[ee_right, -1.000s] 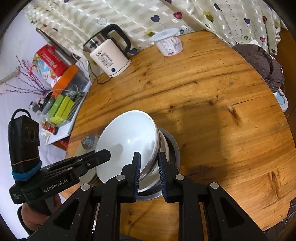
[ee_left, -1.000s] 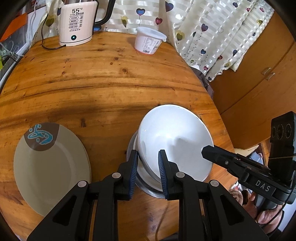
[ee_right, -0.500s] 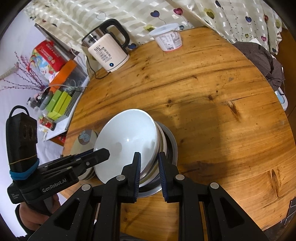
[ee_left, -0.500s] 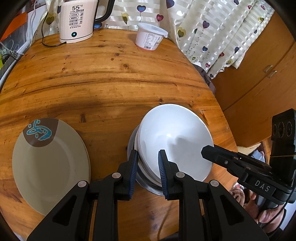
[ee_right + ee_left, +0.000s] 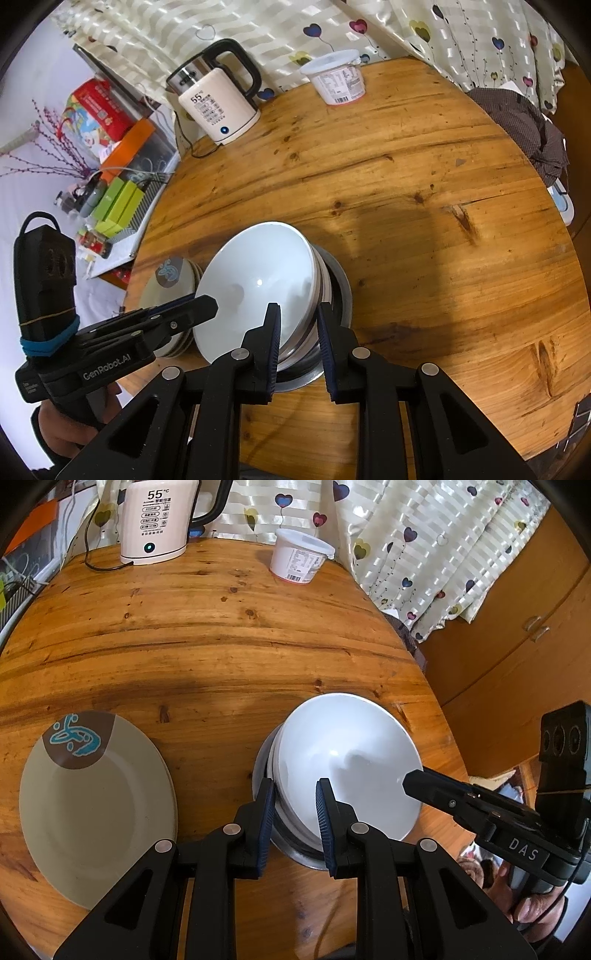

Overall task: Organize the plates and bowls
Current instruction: 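Grasp the rim of the steel bowl stack with the right gripper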

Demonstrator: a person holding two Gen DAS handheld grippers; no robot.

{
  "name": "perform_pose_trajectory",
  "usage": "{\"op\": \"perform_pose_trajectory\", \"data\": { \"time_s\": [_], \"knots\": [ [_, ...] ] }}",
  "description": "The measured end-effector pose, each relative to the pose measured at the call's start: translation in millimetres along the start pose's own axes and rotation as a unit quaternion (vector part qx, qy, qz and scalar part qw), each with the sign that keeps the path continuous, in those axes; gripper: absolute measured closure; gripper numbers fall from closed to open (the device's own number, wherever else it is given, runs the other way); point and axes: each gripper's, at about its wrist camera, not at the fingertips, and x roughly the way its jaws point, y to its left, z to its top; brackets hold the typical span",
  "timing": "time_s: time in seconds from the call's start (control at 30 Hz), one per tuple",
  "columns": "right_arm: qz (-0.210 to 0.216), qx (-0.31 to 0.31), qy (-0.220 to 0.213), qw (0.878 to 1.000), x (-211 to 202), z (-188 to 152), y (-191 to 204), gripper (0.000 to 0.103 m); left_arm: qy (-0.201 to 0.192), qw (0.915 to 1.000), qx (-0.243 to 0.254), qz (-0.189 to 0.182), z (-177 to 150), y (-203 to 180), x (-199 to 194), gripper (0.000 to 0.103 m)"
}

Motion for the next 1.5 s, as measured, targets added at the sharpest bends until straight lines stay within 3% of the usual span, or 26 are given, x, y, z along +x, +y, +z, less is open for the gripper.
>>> {"op": "perform_pose_trajectory", "data": {
  "time_s": [0.3,0.37,1.17,1.5],
  "knots": [
    [0.0,0.0,-0.006,1.0,-2,2,-2,0.082,-0.005,0.9998,-0.016,-0.011,1,3,1,0.079],
    [-0.006,-0.004,-0.008,1.0,-2,3,-2,0.088,-0.006,0.9998,-0.014,-0.011,0,2,0,0.079],
    [-0.003,0.004,0.001,1.0,0,4,-5,0.089,-0.012,0.9997,-0.009,-0.021,-2,-1,-5,0.078],
    [0.003,0.005,0.003,1.0,0,3,-7,0.087,-0.017,0.9988,-0.016,-0.042,-4,9,-3,0.078]
  ]
}}
